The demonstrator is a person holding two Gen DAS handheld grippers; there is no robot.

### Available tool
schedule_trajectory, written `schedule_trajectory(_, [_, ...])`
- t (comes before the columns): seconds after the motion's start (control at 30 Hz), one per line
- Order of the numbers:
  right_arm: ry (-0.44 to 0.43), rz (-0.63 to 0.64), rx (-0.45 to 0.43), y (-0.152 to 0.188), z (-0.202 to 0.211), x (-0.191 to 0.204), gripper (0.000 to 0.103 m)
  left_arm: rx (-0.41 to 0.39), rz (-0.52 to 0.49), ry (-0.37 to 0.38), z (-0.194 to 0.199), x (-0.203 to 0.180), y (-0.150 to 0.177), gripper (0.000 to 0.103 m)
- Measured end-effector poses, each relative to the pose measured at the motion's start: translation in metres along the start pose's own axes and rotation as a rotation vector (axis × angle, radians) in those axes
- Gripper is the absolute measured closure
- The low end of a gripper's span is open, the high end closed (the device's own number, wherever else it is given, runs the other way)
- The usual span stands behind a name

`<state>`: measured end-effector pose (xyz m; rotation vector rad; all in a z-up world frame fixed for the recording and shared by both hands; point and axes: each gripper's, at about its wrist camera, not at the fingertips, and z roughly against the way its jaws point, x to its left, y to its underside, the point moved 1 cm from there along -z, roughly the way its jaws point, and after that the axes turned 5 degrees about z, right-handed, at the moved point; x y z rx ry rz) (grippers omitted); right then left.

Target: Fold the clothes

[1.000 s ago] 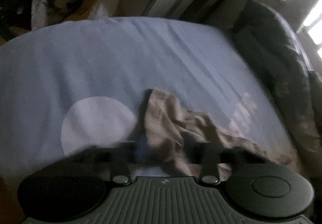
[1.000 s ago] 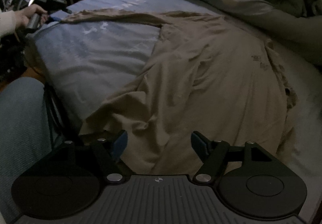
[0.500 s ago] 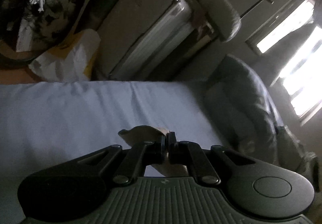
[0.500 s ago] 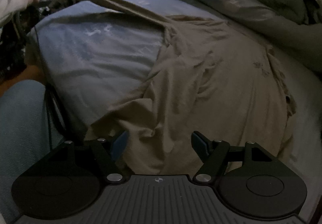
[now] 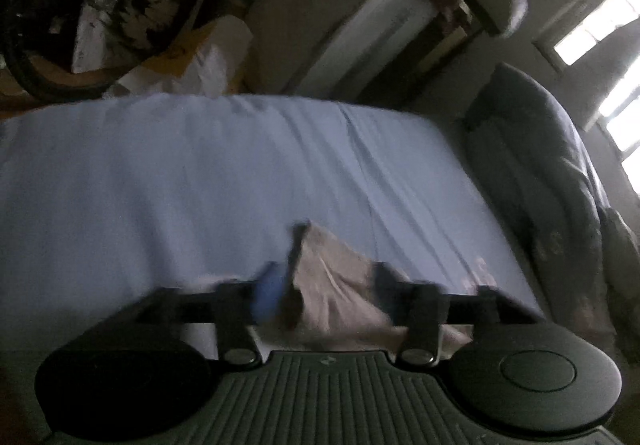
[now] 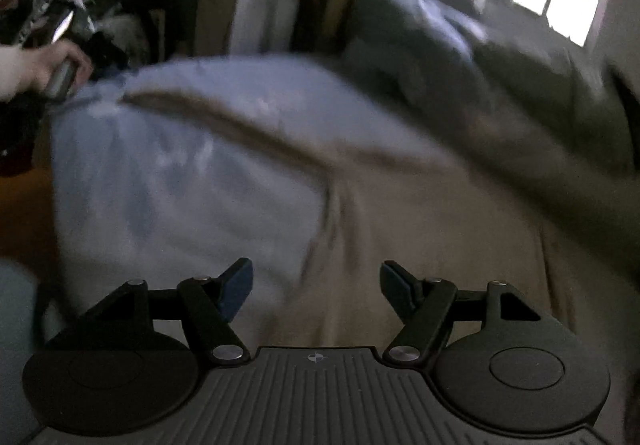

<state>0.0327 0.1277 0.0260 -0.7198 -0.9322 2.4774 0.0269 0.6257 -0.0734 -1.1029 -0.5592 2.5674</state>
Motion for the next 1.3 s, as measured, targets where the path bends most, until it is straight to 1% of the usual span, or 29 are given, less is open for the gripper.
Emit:
schedule_trajectory(0.03, [0.009, 0.028, -0.014, -0.011, -0.021, -0.001, 0.03, 0.01, -0.003, 0.017, 0.002, 0.001, 0.004, 0.024])
schedule_trajectory(0.1, [0.037, 0.091, -0.014, -0.026, -0.06, 0.001, 0.031, 0.036, 0.007, 0.052, 0.008, 0.001, 0.014, 0.018])
schedule_trajectory(0.13, [0.043, 0.133, 0.005, -0.032, -0.087, 0.004, 0.032, 0.047, 0.025, 0.072, 0.009, 0.002, 0.018, 0.014])
schedule_trajectory(0.2, [0.046, 0.181, 0.028, -0.036, -0.126, 0.007, 0.034, 0.083, 0.08, 0.132, 0.01, 0.004, 0.03, 0.01])
schedule_trajectory(0.23, [0.051, 0.212, 0.05, -0.037, -0.145, 0.009, 0.037, 0.096, 0.102, 0.155, 0.009, 0.005, 0.036, 0.003])
schedule_trajectory(0.27, [0.064, 0.241, 0.072, -0.038, -0.163, 0.011, 0.042, 0.111, 0.119, 0.17, 0.007, 0.003, 0.043, 0.0])
schedule_trajectory(0.33, [0.085, 0.289, 0.107, -0.037, -0.194, 0.013, 0.045, 0.156, 0.141, 0.199, 0.001, -0.005, 0.058, 0.0])
schedule_trajectory(0.37, [0.078, 0.314, 0.126, -0.036, -0.205, 0.014, 0.047, 0.178, 0.155, 0.219, -0.003, -0.009, 0.065, 0.0])
schedule_trajectory(0.4, [0.074, 0.325, 0.135, -0.035, -0.213, 0.015, 0.05, 0.205, 0.174, 0.248, -0.006, -0.014, 0.074, 0.0])
schedule_trajectory(0.47, [0.065, 0.342, 0.15, -0.034, -0.228, 0.016, 0.05, 0.26, 0.208, 0.301, -0.016, -0.027, 0.09, 0.0])
schedule_trajectory(0.53, [0.054, 0.339, 0.158, -0.035, -0.237, 0.015, 0.055, 0.307, 0.221, 0.346, -0.026, -0.046, 0.105, 0.0])
schedule_trajectory(0.57, [0.047, 0.325, 0.157, -0.037, -0.239, 0.013, 0.066, 0.325, 0.226, 0.366, -0.032, -0.056, 0.113, 0.0])
schedule_trajectory(0.6, [0.04, 0.311, 0.157, -0.04, -0.24, 0.011, 0.1, 0.34, 0.228, 0.384, -0.038, -0.066, 0.12, 0.0])
schedule_trajectory(0.73, [0.012, 0.254, 0.153, -0.049, -0.247, 0.004, 0.101, 0.374, 0.26, 0.412, -0.068, -0.099, 0.142, 0.0])
schedule_trajectory(0.8, [0.001, 0.232, 0.123, -0.053, -0.239, 0.001, 0.101, 0.359, 0.281, 0.405, -0.08, -0.109, 0.149, 0.0])
schedule_trajectory(0.87, [-0.001, 0.222, 0.102, -0.054, -0.226, -0.005, 0.101, 0.325, 0.301, 0.389, -0.088, -0.114, 0.152, 0.0])
schedule_trajectory(1.03, [-0.022, 0.134, 0.062, -0.058, -0.205, -0.026, 0.101, 0.201, 0.376, 0.365, -0.091, -0.11, 0.143, 0.001])
schedule_trajectory(1.07, [-0.027, 0.123, 0.061, -0.059, -0.205, -0.029, 0.101, 0.174, 0.395, 0.351, -0.089, -0.105, 0.139, 0.004])
schedule_trajectory(1.13, [-0.028, 0.116, 0.058, -0.058, -0.202, -0.03, 0.101, 0.137, 0.443, 0.31, -0.086, -0.094, 0.131, 0.027])
schedule_trajectory(1.17, [-0.03, 0.113, 0.06, -0.058, -0.201, -0.03, 0.101, 0.115, 0.467, 0.289, -0.083, -0.085, 0.126, 0.031])
schedule_trajectory(1.2, [-0.032, 0.109, 0.061, -0.058, -0.201, -0.031, 0.101, 0.087, 0.487, 0.27, -0.078, -0.074, 0.12, 0.038])
schedule_trajectory(1.3, [-0.034, 0.106, 0.063, -0.057, -0.201, -0.032, 0.101, 0.001, 0.529, 0.239, -0.06, -0.039, 0.099, 0.044])
